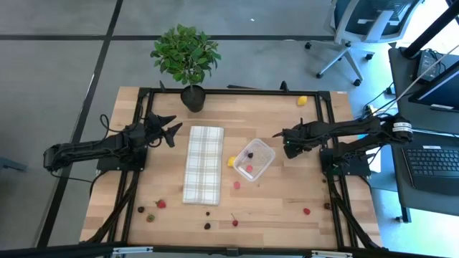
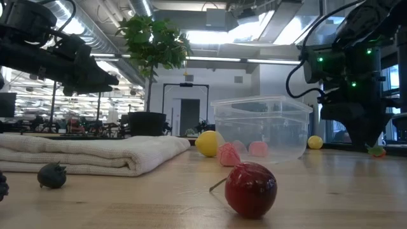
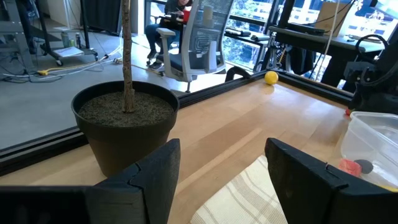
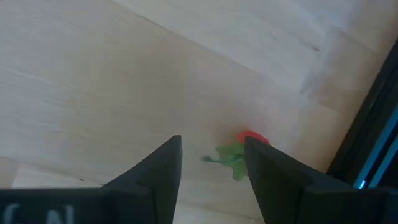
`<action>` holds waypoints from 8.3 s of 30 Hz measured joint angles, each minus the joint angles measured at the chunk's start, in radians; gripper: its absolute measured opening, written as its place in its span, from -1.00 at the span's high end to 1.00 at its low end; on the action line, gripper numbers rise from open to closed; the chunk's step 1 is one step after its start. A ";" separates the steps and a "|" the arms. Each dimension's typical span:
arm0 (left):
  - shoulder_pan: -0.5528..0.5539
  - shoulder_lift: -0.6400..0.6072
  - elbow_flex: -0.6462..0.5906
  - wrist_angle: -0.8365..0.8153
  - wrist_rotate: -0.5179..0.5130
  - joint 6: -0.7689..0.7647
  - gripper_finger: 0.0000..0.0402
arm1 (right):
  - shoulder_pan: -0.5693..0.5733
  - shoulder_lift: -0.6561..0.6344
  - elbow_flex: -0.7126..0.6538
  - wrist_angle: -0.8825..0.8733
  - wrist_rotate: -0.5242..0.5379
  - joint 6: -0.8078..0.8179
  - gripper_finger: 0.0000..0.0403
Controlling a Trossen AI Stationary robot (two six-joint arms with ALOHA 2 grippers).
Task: Pick and placing Produce into tupperware
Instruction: Put the top right strawberry into the transparent bin, then put the raspberry into the transparent bin
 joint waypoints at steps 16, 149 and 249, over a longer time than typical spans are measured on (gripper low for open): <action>0.000 0.000 0.000 0.000 0.000 0.000 -0.13 | 0.000 0.003 0.000 0.001 0.008 -0.028 0.61; 0.000 0.000 0.000 0.014 0.010 -0.008 -0.13 | 0.834 0.335 0.904 -0.639 -0.225 0.205 -0.56; 0.000 0.000 0.000 0.016 0.011 -0.085 -0.13 | 0.195 0.349 0.517 0.264 -0.115 -0.556 0.54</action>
